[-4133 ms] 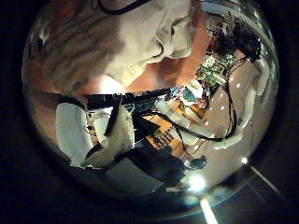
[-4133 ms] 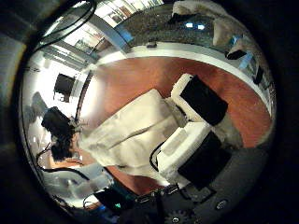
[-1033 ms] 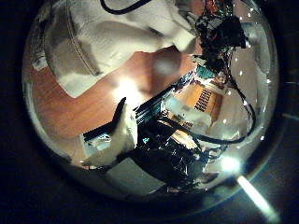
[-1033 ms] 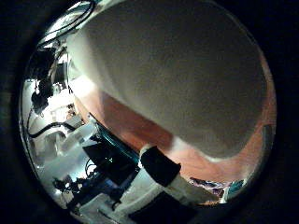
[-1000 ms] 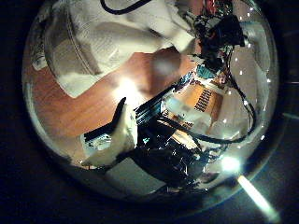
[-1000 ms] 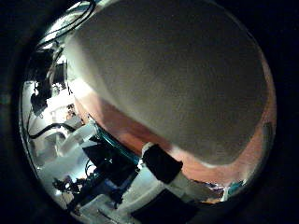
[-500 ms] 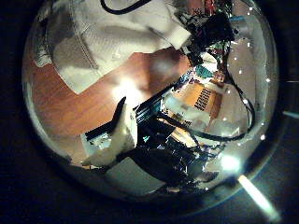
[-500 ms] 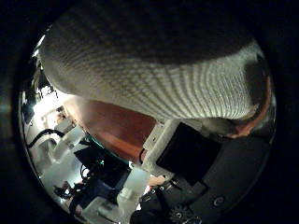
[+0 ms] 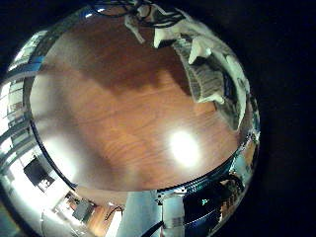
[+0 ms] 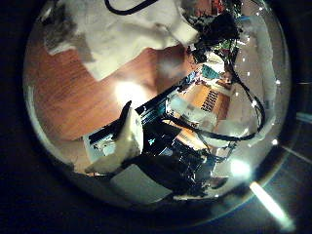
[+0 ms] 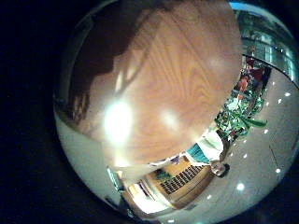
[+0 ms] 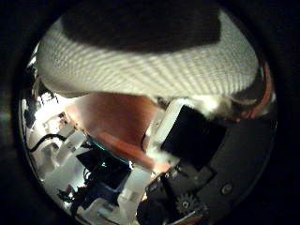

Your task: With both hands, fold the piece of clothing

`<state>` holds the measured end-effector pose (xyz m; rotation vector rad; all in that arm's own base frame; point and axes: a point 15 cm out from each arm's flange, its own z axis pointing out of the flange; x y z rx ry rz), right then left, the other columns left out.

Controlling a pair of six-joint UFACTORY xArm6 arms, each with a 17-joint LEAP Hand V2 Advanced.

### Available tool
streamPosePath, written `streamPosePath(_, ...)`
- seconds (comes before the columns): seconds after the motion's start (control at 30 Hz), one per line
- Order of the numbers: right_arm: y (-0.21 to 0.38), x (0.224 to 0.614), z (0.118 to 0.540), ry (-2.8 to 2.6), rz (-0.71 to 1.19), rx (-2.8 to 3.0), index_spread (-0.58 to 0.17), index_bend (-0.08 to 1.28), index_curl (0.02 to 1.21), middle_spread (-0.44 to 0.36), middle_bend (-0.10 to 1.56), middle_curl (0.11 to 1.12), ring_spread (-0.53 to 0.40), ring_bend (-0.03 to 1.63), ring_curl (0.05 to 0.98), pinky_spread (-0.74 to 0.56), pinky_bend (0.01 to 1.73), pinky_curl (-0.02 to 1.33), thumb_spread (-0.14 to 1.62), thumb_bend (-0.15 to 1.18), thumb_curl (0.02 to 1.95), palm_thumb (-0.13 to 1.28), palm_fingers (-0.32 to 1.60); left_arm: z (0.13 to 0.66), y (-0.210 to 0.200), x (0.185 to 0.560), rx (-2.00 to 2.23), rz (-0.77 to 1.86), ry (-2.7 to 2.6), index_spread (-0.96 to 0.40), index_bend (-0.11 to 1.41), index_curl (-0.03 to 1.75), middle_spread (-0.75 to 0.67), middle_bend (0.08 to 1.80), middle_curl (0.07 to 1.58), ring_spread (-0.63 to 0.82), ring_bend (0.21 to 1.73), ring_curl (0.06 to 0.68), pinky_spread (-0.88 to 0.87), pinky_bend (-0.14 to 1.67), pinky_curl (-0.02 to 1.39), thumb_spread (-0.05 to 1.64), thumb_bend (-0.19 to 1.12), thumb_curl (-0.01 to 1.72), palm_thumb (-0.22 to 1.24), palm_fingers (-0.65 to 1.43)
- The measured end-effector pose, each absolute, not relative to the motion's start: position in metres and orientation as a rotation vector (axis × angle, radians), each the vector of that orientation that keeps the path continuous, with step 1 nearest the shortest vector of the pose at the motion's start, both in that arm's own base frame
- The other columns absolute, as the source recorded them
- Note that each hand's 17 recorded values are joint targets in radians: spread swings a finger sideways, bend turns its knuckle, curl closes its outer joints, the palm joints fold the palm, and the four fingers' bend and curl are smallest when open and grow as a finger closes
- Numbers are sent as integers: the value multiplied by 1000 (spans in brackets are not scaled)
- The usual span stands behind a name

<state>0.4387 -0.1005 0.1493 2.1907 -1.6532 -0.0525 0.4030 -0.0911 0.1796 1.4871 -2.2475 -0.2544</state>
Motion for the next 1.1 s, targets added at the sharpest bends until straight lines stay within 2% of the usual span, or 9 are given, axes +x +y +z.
streamPosePath(0.27,-139,437,196,-1771,52,2159,-289,1092,762,-142,1276,813,-225,1371,702,-214,1309,779,994,15,696,1056,1079,181,-99,399,1468,-233,-2243,-51,183,378,197,171,276,357,675,219,464,380,333,1223,-16,325,426,68)
streamPosePath(0.5,-139,440,235,-1808,152,2177,-279,1096,790,-135,1293,822,-224,1376,724,-193,1294,836,1011,-6,749,1052,1061,182,-100,398,1466,-227,-2241,-51,183,377,197,171,277,357,675,219,464,381,331,1223,-16,325,426,68)
streamPosePath(0.67,-111,445,270,-1774,244,2243,-276,1091,804,-132,1299,824,-224,1373,734,-187,1275,872,1018,-7,779,1046,1059,180,-104,398,1464,-214,-2231,-51,184,378,197,169,276,358,672,218,464,383,331,1223,-16,325,426,66)
streamPosePath(0.87,-49,436,303,-1630,288,2334,-275,1083,817,-130,1299,824,-224,1366,744,-184,1253,910,1016,-7,814,1051,1060,182,-106,398,1459,-184,-2218,-51,184,378,197,170,274,359,673,217,463,384,330,1223,-16,324,426,66)
streamPosePath(1.1,21,454,346,-1350,584,2343,-274,1082,828,-135,1297,823,-227,1354,754,-184,1227,949,1014,-9,844,1045,1064,192,-84,385,1487,-142,-2195,-51,184,378,197,170,273,359,674,216,463,385,329,1226,-15,326,429,66)
